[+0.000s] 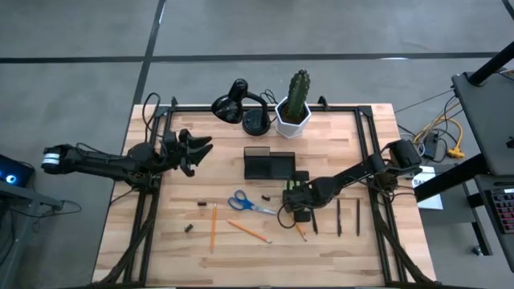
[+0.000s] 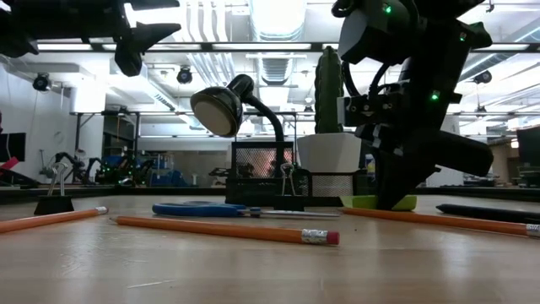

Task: Pick and place office supplies into organizer
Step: Put the green sticky notes into the mesh desk organizer

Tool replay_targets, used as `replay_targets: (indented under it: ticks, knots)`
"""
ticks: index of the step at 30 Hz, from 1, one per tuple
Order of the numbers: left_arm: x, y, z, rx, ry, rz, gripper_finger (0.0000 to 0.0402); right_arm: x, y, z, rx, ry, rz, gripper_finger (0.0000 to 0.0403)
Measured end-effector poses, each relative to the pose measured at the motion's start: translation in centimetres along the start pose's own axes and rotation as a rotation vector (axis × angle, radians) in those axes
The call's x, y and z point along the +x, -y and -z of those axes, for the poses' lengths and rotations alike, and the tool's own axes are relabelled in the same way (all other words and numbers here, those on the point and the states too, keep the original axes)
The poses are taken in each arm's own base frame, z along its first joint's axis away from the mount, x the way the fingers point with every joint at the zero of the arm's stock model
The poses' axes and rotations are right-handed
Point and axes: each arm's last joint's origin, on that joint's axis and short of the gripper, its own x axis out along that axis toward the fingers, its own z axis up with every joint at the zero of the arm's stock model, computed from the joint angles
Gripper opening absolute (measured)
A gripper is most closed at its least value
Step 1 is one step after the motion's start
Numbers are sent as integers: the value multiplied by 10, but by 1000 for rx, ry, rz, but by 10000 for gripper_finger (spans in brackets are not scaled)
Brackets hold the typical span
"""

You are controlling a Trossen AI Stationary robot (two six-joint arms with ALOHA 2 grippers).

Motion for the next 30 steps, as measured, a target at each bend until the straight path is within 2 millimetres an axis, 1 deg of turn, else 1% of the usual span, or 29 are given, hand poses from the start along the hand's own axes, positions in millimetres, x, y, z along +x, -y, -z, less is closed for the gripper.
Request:
replay_targets:
  ticks: [6,10,14,23,30]
  knots:
    - [0,0,1,2,-3,-2,168,-1,0,-1,0,-4,-3,8]
    - [1,0,0,-5,16,5,168,-6,0,-5,-4,-20,-3,8]
    - [1,1,-2,-6,21,5,168,-13,2,-10,-8,-36,1,8]
    - [1,1,-1,-5,16,1,168,-33,4,-27,22,14,-10,8]
    - [1,1,-2,-8,22,4,168,-47,7,-34,35,13,-10,8]
